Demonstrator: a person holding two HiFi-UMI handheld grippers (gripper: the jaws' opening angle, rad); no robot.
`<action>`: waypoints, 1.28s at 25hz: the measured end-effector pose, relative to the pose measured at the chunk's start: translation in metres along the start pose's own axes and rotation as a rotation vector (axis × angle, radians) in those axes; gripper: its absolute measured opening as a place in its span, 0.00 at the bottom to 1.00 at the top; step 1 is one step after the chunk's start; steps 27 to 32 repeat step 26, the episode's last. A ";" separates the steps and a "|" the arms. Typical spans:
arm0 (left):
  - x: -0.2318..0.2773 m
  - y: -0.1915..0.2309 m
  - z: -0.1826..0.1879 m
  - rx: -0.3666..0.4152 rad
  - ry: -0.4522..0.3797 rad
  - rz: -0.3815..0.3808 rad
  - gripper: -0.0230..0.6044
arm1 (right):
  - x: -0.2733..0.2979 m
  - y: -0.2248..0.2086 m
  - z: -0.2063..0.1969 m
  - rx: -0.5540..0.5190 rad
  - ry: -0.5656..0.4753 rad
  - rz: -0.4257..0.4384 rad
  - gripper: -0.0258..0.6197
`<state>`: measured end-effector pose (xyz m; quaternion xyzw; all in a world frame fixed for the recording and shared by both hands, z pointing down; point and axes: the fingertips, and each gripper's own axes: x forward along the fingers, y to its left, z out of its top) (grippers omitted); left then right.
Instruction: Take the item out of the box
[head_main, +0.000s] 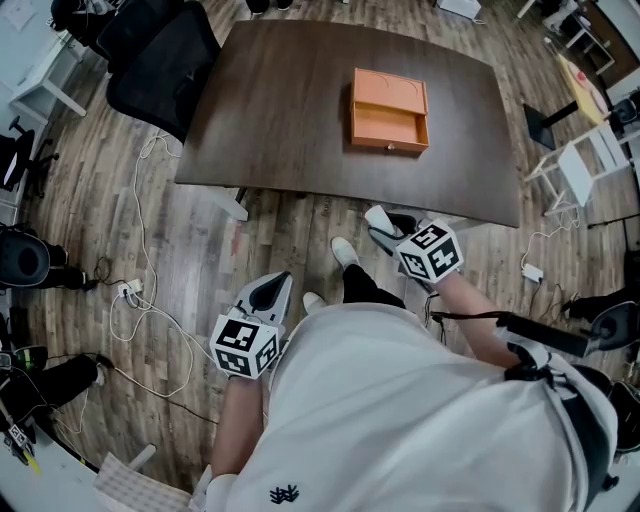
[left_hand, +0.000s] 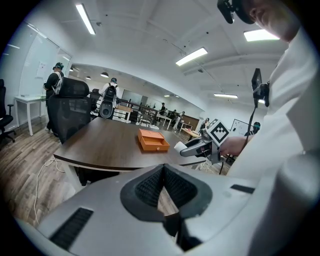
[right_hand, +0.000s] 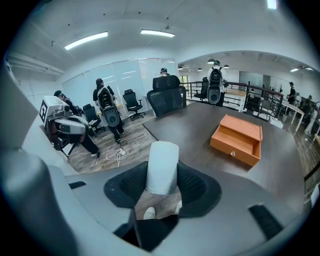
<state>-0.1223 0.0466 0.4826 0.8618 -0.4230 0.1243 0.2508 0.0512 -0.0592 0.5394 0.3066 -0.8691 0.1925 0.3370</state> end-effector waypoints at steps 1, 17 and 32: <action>0.001 0.000 0.000 0.001 0.000 -0.001 0.05 | 0.000 0.000 -0.001 -0.001 0.001 0.000 0.31; 0.013 0.003 0.004 0.004 0.019 -0.020 0.05 | 0.003 -0.011 0.000 0.019 0.004 -0.007 0.31; 0.022 0.007 0.013 0.002 0.022 -0.019 0.05 | 0.006 -0.021 0.009 0.016 0.004 -0.002 0.31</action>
